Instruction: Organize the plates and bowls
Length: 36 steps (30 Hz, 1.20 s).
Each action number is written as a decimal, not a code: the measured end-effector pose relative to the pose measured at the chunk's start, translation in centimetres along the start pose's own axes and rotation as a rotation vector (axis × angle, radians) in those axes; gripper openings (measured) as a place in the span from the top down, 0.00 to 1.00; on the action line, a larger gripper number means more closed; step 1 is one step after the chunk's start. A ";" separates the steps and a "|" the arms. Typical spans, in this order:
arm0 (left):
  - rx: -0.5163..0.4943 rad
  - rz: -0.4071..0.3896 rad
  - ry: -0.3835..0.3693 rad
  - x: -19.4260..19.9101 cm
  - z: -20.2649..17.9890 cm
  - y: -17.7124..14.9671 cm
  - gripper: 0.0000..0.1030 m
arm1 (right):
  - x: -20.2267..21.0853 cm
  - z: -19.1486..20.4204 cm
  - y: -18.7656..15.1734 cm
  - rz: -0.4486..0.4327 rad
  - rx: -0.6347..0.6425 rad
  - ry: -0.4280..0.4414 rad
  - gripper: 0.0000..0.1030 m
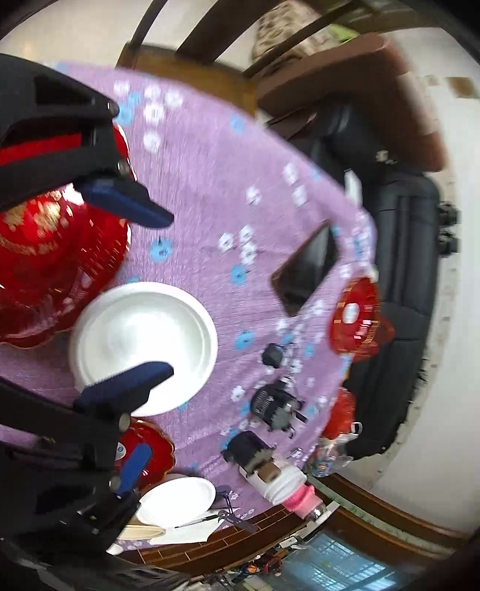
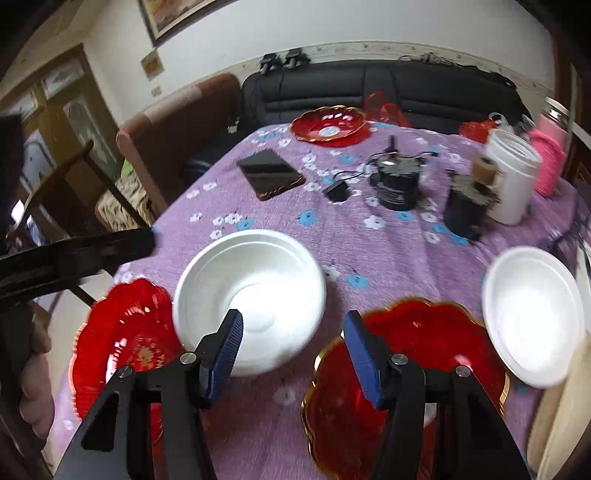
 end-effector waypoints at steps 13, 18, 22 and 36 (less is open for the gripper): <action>-0.020 0.138 -0.073 -7.0 -1.3 -1.4 0.47 | -4.5 -0.4 -2.0 0.051 0.041 -0.023 0.57; -0.099 0.154 -0.018 -7.4 -1.6 -2.0 0.79 | -4.4 -0.9 -2.2 0.041 0.013 -0.047 0.73; -0.045 0.125 -0.055 -5.8 -1.4 -1.4 0.79 | -3.1 -1.3 -1.6 0.013 -0.048 -0.036 0.80; -0.002 -0.032 -0.040 5.6 1.2 -2.0 0.79 | 2.7 4.7 -0.5 -0.036 -0.122 0.080 0.83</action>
Point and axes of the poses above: each gripper's, at about its wrist camera, not at the fingertips, and x roughly against the way its jaws point, z to its left, y to its top, the point moved 7 cm from there along -x, roughly the way its jaws point, and after that the axes turned 15 degrees about -z, right-handed, at the moved point
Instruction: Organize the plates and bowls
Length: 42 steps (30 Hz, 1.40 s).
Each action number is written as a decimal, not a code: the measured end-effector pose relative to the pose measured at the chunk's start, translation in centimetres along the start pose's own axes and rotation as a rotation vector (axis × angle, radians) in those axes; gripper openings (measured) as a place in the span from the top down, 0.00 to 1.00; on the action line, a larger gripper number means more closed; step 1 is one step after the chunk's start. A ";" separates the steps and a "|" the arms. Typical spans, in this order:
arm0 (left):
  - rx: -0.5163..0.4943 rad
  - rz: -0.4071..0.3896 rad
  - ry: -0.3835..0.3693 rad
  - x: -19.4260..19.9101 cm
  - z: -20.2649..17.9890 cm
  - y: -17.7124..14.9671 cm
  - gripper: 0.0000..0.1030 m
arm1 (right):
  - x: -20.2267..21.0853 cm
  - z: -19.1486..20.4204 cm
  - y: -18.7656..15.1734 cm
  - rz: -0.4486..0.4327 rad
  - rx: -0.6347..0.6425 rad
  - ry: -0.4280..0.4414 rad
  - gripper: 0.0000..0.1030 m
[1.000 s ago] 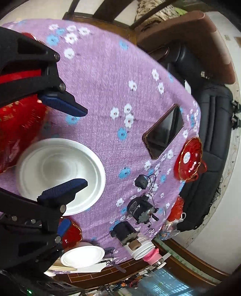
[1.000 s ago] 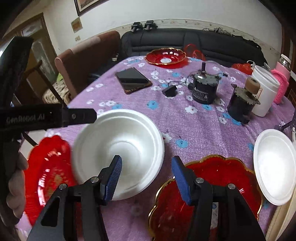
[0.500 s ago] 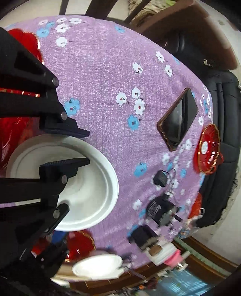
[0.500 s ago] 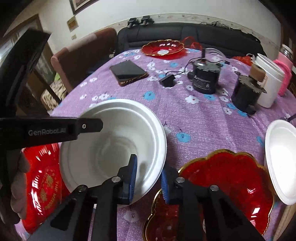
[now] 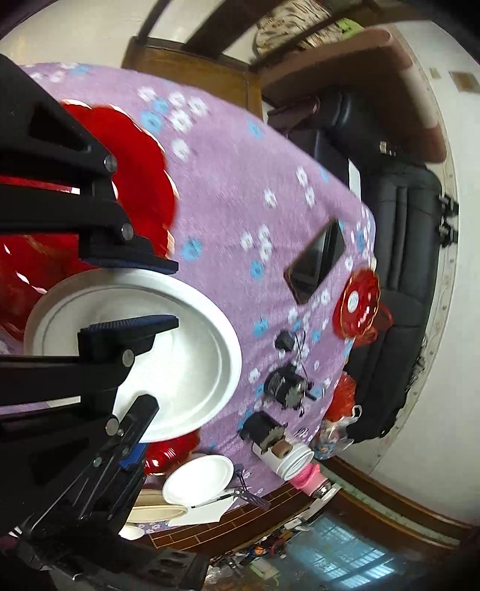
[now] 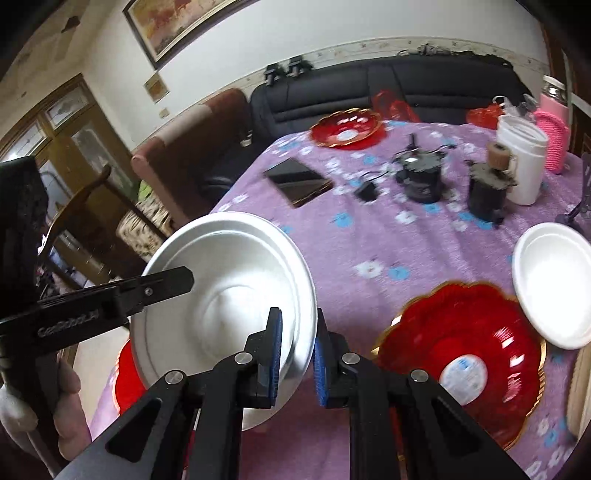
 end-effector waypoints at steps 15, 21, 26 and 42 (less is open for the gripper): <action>0.164 0.061 0.150 0.5 10.6 -6.8 0.75 | -5.3 7.4 -6.7 0.117 0.171 -0.004 0.83; 0.215 0.021 0.149 1.3 11.7 -6.8 0.52 | -4.6 7.9 -6.1 0.075 0.196 -0.014 0.64; 0.248 -0.013 0.149 3.2 11.7 -6.8 0.52 | -2.3 7.6 -5.6 0.038 0.167 -0.002 0.59; 0.026 -0.309 0.133 13.6 1.1 -7.7 0.19 | 10.3 -2.2 -6.7 -0.169 0.094 -0.121 0.40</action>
Point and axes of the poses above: each gripper's, at about its wrist camera, not at the fingertips, and x roughly against the way its jaws point, z to its left, y to its top, the point moved 7 cm from there along -x, roughly the way its jaws point, and after that the axes turned 15 degrees about -z, right-handed, at the moved point
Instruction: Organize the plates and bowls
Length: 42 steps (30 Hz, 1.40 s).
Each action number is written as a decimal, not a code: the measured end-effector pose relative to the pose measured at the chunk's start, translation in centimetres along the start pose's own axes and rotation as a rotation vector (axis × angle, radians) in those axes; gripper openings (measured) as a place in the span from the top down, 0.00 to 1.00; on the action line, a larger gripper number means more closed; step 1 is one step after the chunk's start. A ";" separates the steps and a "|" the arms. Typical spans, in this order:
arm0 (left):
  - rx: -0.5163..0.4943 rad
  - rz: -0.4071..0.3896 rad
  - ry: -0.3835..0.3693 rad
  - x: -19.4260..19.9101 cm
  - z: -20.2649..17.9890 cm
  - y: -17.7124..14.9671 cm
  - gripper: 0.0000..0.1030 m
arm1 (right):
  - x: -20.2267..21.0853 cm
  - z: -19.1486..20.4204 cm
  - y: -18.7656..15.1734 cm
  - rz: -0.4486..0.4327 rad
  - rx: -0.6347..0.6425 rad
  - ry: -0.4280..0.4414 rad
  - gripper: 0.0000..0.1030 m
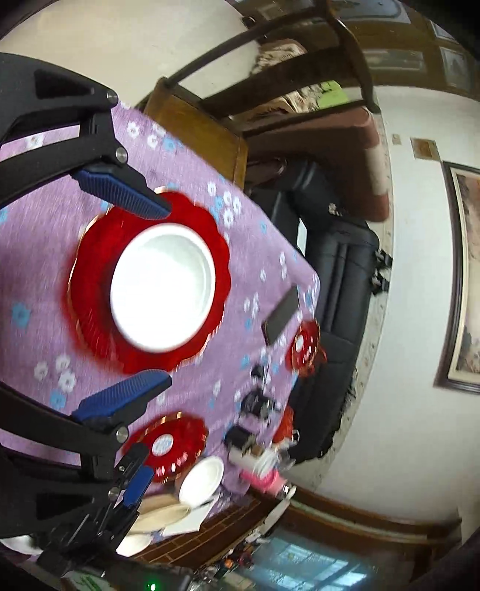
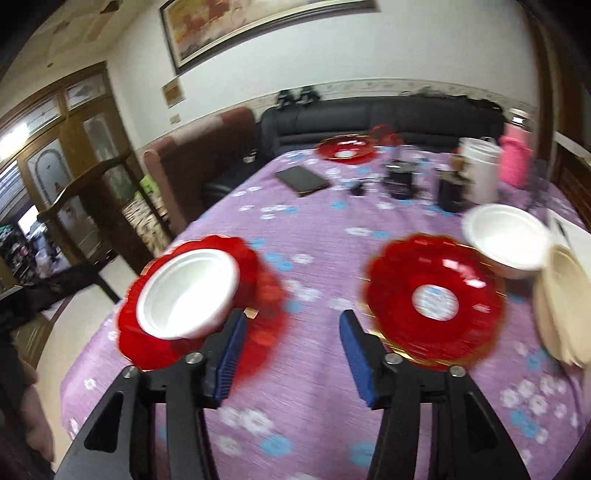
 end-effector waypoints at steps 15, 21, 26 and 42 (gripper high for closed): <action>-0.009 0.144 -0.120 -2.1 -8.6 -5.2 0.18 | -2.5 -13.8 -2.9 0.111 -0.296 -0.210 0.39; -0.017 0.165 -0.100 -2.3 -8.6 -5.8 0.18 | -5.4 -14.4 -3.1 0.116 -0.281 -0.232 0.47; -0.026 0.170 -0.108 -3.2 -9.7 -5.9 0.18 | -5.2 -14.5 -3.3 0.145 -0.316 -0.135 0.81; -0.091 0.256 -0.181 -12.5 -18.1 -6.4 0.22 | -1.6 -16.0 -4.7 0.248 -0.274 -0.126 0.84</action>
Point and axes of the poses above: each gripper's, at about its wrist camera, not at the fingertips, and x roughly against the way its jaws point, z to its left, y to its top, the point moved 7 cm from there along -x, roughly the way its jaws point, and after that the axes turned 15 degrees about -z, right-handed, at the moved point
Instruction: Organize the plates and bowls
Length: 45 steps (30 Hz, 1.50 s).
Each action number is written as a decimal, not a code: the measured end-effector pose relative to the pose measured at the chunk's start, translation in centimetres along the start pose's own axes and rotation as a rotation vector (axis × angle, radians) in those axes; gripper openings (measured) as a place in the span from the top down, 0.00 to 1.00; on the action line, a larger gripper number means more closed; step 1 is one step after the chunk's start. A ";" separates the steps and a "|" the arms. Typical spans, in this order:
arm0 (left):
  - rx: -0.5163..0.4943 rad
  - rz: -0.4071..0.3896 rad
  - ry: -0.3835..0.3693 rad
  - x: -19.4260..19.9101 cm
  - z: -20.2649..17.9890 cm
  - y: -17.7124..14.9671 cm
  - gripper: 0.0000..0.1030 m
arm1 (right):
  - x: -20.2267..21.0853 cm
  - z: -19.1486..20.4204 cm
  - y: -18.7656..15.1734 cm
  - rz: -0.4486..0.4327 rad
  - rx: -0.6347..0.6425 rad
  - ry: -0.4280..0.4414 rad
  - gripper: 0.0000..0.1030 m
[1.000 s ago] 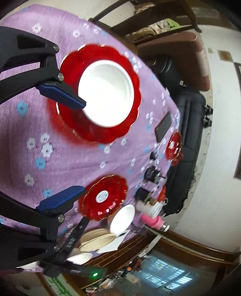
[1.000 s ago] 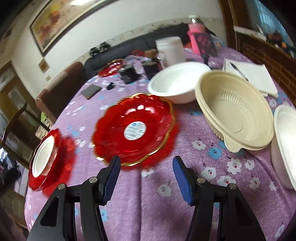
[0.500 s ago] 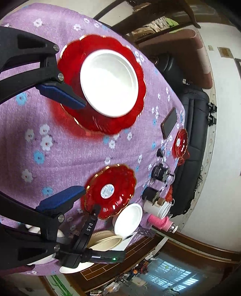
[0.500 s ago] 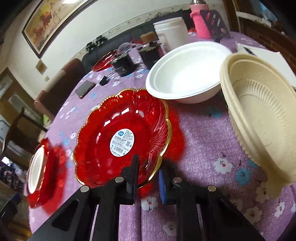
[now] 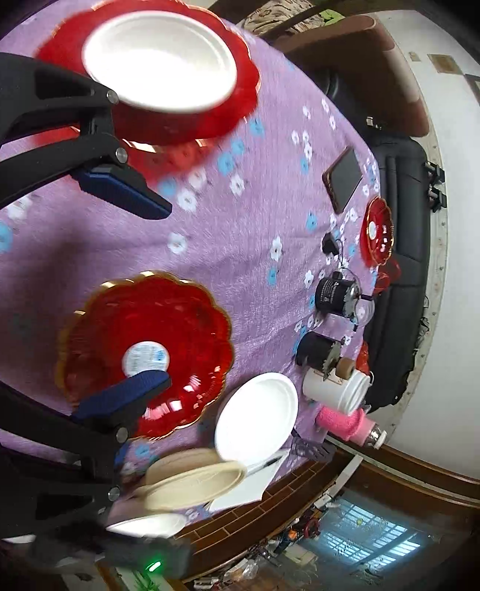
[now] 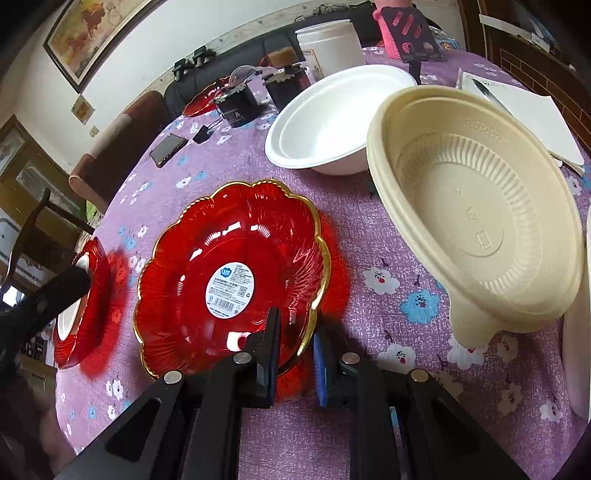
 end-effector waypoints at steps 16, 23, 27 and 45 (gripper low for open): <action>-0.029 0.133 0.043 -6.7 -0.2 -2.3 0.72 | -0.5 0.2 0.3 -0.038 -0.001 0.007 0.84; 0.046 0.092 0.057 -3.6 1.8 -2.2 0.72 | 0.5 2.0 0.7 -0.109 -0.004 0.088 0.84; 0.093 0.044 0.036 -1.3 2.7 -1.4 0.72 | 1.7 3.6 1.0 -0.159 -0.002 0.136 0.84; 0.297 -0.132 0.146 8.8 17.2 2.5 0.72 | 1.5 20.4 1.1 -0.143 0.173 0.269 0.83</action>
Point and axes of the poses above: each gripper's, at about its wrist camera, not at the fingertips, and x roughly against the way its jaws point, z to its left, y to its top, the point moved 7 cm from there along -x, roughly the way its jaws point, and after that the axes turned 15 degrees about -z, right-handed, at the moved point
